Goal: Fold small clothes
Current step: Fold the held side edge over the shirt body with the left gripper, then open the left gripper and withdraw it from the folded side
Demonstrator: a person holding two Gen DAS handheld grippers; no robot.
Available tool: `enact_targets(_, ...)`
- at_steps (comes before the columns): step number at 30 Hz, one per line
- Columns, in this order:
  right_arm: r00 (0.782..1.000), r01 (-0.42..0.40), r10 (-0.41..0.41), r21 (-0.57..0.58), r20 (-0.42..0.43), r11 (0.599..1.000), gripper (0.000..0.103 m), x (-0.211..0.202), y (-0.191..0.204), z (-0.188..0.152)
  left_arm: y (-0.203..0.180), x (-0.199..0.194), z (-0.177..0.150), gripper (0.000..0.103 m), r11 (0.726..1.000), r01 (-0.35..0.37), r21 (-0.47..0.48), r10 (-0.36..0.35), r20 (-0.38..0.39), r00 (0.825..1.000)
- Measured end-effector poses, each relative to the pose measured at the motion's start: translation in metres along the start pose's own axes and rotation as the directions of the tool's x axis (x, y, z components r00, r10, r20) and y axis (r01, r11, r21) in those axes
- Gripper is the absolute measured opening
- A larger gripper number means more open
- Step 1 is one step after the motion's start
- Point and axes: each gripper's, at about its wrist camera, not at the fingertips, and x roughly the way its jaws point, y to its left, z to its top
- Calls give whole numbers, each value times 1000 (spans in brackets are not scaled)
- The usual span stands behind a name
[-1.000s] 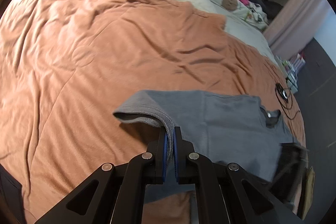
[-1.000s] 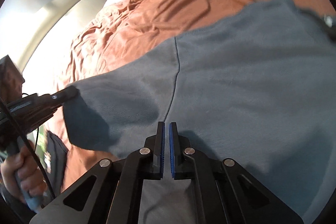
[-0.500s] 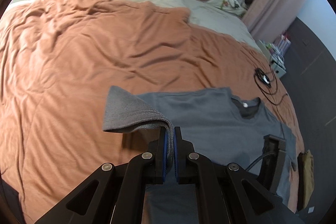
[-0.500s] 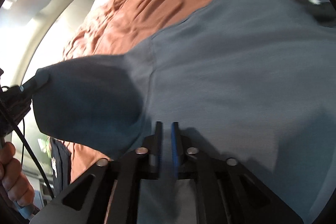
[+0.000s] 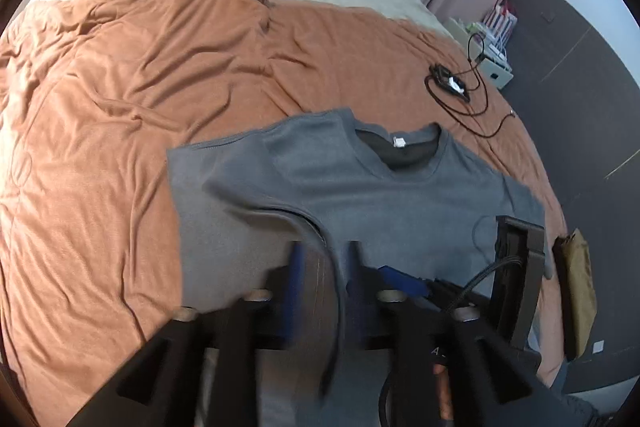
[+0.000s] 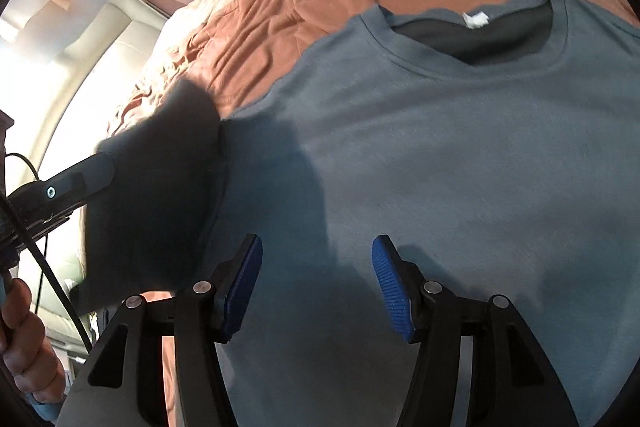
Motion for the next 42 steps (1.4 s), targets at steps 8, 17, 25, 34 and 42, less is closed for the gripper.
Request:
enact_targets(8, 1000, -30, 30, -18, 1, 999, 63, -7, -8, 9, 44, -11, -17, 53, 988, -119, -100, 122, 21, 992)
enact_targets(17, 999, 44, -45, -92, 0, 995, 63, 18, -10, 19, 95, 14, -61, 53, 971, -158, -178, 149, -62, 987)
enact_targets(25, 994, 101, -105, -214, -6, 972, 63, 51, 19, 28, 116, 32, -82, 53, 970, -151, -189, 131, -110, 985)
enact_targets(34, 982, 188, -185, -217, 36, 958, 3, 66, 16, 46, 125, 43, -98, 43, 970, -132, -205, 104, -141, 985)
enact_targets(42, 988, 154, -151, -164, 34, 974, 0, 57, 4, 37, 124, 44, -103, 17, 972, -121, -202, 95, -133, 987)
